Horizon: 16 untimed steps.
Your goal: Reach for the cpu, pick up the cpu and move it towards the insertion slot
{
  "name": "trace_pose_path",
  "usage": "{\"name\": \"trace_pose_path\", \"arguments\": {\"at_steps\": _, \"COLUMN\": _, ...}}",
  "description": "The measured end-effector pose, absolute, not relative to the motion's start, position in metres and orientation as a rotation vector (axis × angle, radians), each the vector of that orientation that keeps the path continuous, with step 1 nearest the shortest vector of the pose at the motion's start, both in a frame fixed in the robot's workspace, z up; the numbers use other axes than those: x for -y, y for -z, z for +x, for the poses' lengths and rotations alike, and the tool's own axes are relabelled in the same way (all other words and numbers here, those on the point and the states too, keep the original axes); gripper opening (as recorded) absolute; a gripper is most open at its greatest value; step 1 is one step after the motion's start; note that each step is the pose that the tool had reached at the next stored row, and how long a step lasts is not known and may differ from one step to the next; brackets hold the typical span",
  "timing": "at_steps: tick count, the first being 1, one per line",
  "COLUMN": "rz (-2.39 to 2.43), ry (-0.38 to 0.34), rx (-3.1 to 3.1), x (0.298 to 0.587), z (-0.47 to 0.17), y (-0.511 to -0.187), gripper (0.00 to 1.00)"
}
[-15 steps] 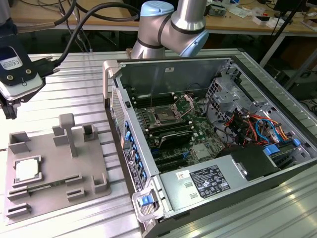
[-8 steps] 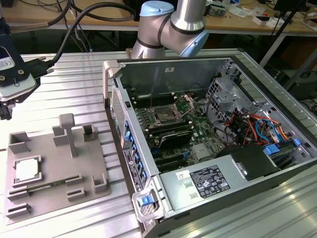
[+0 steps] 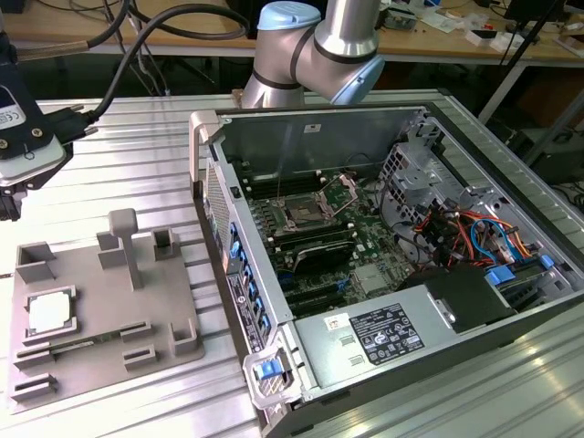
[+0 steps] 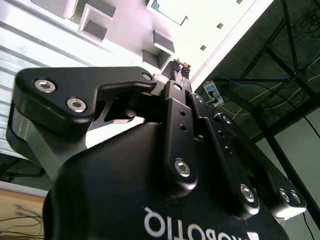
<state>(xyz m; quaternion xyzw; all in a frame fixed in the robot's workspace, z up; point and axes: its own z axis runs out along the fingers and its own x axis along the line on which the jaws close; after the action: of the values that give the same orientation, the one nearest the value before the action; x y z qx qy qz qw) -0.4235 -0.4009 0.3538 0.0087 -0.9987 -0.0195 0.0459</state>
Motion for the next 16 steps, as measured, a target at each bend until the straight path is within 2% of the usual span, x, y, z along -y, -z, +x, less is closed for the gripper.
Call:
{"name": "trace_pose_path", "arguments": {"at_steps": 11, "rz": 0.028, "ry": 0.059, "rx": 3.095, "x": 0.401, "z": -0.43, "y": -0.353, "gripper": 0.11}}
{"name": "trace_pose_path", "arguments": {"at_steps": 16, "rz": 0.03, "ry": 0.059, "rx": 3.121, "x": 0.415, "z": -0.437, "y": -0.344, "gripper": 0.11}}
